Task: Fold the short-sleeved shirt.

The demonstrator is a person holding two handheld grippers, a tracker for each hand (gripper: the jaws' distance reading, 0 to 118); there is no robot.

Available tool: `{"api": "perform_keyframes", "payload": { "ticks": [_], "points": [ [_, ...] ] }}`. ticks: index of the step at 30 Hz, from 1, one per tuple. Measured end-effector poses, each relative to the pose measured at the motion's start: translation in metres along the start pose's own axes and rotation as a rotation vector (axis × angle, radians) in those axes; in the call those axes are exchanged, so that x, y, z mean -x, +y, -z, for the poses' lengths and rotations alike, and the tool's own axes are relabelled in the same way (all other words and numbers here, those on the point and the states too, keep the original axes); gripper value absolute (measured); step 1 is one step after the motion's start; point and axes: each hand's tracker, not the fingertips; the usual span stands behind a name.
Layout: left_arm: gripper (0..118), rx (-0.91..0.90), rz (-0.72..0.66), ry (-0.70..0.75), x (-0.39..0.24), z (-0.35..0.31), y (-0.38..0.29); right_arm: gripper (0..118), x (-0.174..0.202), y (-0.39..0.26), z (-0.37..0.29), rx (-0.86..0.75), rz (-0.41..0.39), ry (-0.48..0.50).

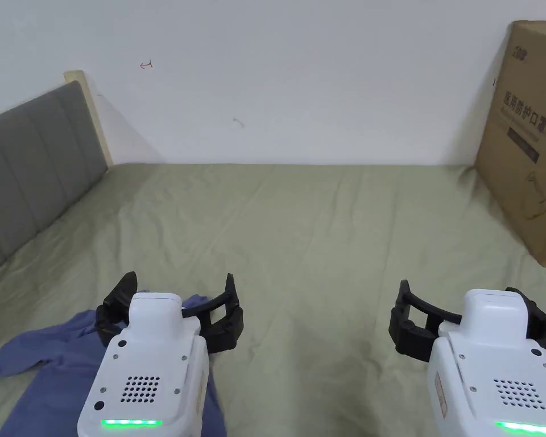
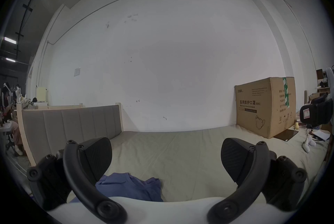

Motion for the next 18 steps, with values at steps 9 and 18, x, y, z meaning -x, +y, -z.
{"api": "perform_keyframes", "payload": {
  "ticks": [9,18],
  "points": [
    [118,-0.005,0.008,-0.011,-0.0026,0.0017,0.0013,113,0.0002,-0.0002,0.0022,0.0,-0.012,0.002],
    [118,-0.002,0.017,-0.014,-0.0046,0.0047,0.0018,113,0.0027,0.0018,0.0033,0.002,-0.023,0.005]
  ]
}}
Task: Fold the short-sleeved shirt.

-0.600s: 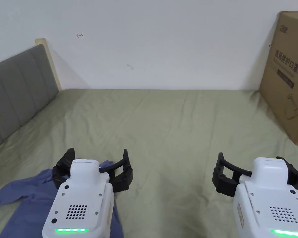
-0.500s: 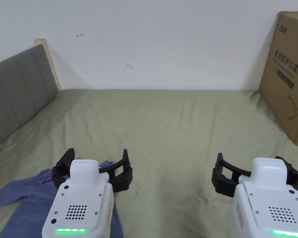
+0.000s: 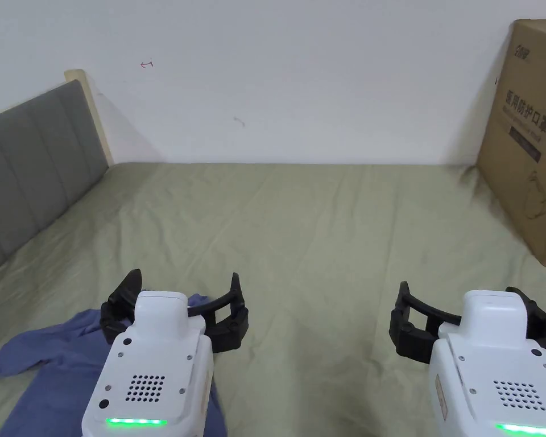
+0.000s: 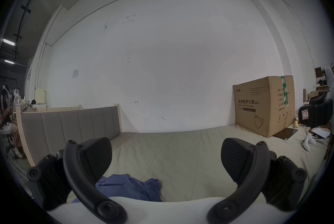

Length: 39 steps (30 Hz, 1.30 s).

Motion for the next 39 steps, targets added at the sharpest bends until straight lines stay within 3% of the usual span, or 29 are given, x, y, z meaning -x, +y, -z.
{"api": "perform_keyframes", "payload": {
  "ticks": [3,4,5,6,7,8,10,11,21,25,30,39],
  "points": [
    [113,0.013,-0.018,0.005,0.0,0.002,0.0,110,0.0,0.001,0.0,-0.001,-0.007,-0.003],
    [101,0.022,-0.031,0.004,0.001,0.002,0.001,104,0.001,0.001,-0.001,-0.003,-0.006,-0.002],
    [79,0.025,-0.044,-0.001,0.001,0.002,0.001,97,0.001,0.002,-0.001,-0.003,-0.005,-0.003],
    [49,0.025,-0.055,-0.004,0.001,0.002,0.001,85,0.0,0.001,-0.001,-0.004,-0.005,-0.006],
    [9,0.026,-0.057,0.007,0.0,0.002,0.001,61,0.0,0.001,0.0,-0.006,-0.006,-0.012],
    [3,0.027,-0.052,0.044,-0.002,0.004,0.001,39,0.0,0.002,0.0,-0.008,-0.005,-0.016],
    [0,0.005,-0.06,0.071,-0.003,0.004,0.0,3,-0.001,0.003,0.0,-0.011,-0.001,-0.013],
    [0,0.023,-0.105,0.023,-0.001,0.005,0.002,1,-0.002,0.004,0.0,-0.014,-0.001,-0.023],
    [0,0.027,-0.081,0.009,0.002,0.004,0.008,0,-0.003,0.008,0.005,-0.017,0.019,-0.005],
    [0,0.042,-0.082,0.057,0.02,-0.002,0.008,0,0.012,0.012,0.01,-0.014,0.021,0.057],
    [0,0.048,-0.059,0.172,0.064,-0.018,0.01,0,0.053,0.017,0.015,-0.022,0.006,0.171],
    [0,0.082,-0.006,0.435,0.168,-0.084,0.017,0,0.165,0.02,0.01,-0.019,0.012,0.459]
  ]
}}
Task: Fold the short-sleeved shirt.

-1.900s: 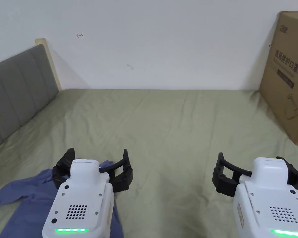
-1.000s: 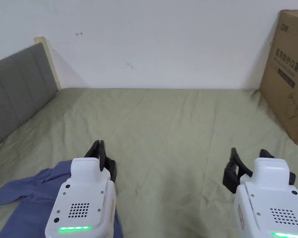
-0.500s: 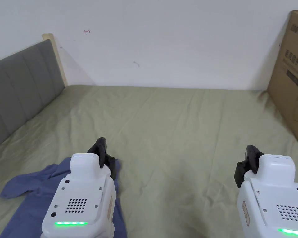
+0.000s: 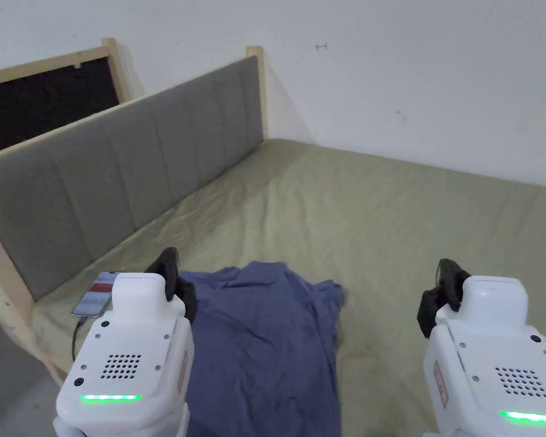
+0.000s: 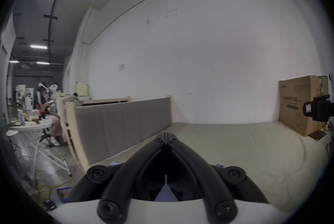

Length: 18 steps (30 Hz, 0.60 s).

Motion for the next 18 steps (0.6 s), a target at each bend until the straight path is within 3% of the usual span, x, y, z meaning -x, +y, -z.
{"api": "perform_keyframes", "payload": {
  "ticks": [9,18],
  "points": [
    [0,0.064,0.008,0.143,0.083,-0.012,-0.007,0,0.074,-0.008,0.02,0.023,0.011,0.167],
    [0,0.283,-0.089,0.07,0.086,0.027,-0.027,0,0.066,-0.013,0.035,0.041,-0.004,0.172]
  ]
}}
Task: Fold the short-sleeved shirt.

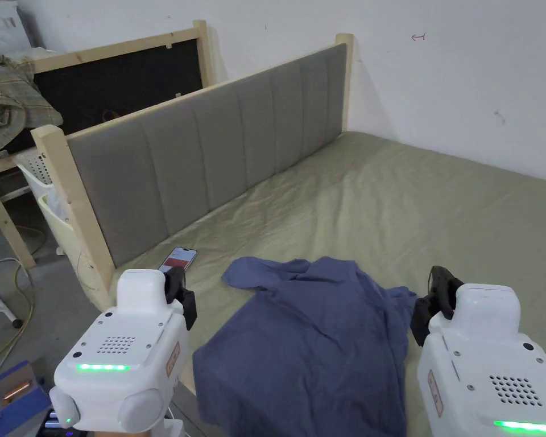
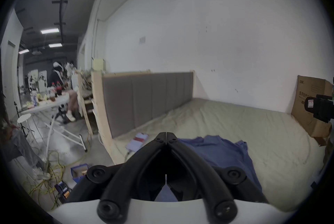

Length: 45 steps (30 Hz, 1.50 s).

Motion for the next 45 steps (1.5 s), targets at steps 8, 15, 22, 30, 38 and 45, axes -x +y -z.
{"api": "perform_keyframes", "payload": {
  "ticks": [8,15,22,30,38,45],
  "points": [
    [9,0.345,-0.059,-0.158,-0.062,0.085,-0.019,0,-0.039,-0.01,0.008,0.039,-0.016,-0.074],
    [93,0.647,-0.084,-0.211,-0.126,0.167,-0.062,0,-0.071,-0.021,0.015,0.078,-0.023,-0.135],
    [104,0.823,-0.03,-0.164,-0.177,0.215,-0.118,0,-0.098,-0.039,0.019,0.127,-0.025,-0.172],
    [86,0.871,0.095,-0.074,-0.207,0.219,-0.141,0,-0.123,-0.053,0.015,0.167,-0.009,-0.22],
    [1,0.827,-0.065,-0.084,-0.179,0.208,-0.13,0,-0.139,-0.052,0.006,0.163,0.045,-0.242],
    [1,0.742,-0.317,-0.251,-0.157,0.185,-0.085,0,-0.154,-0.046,-0.011,0.136,0.091,-0.266]
  ]
}}
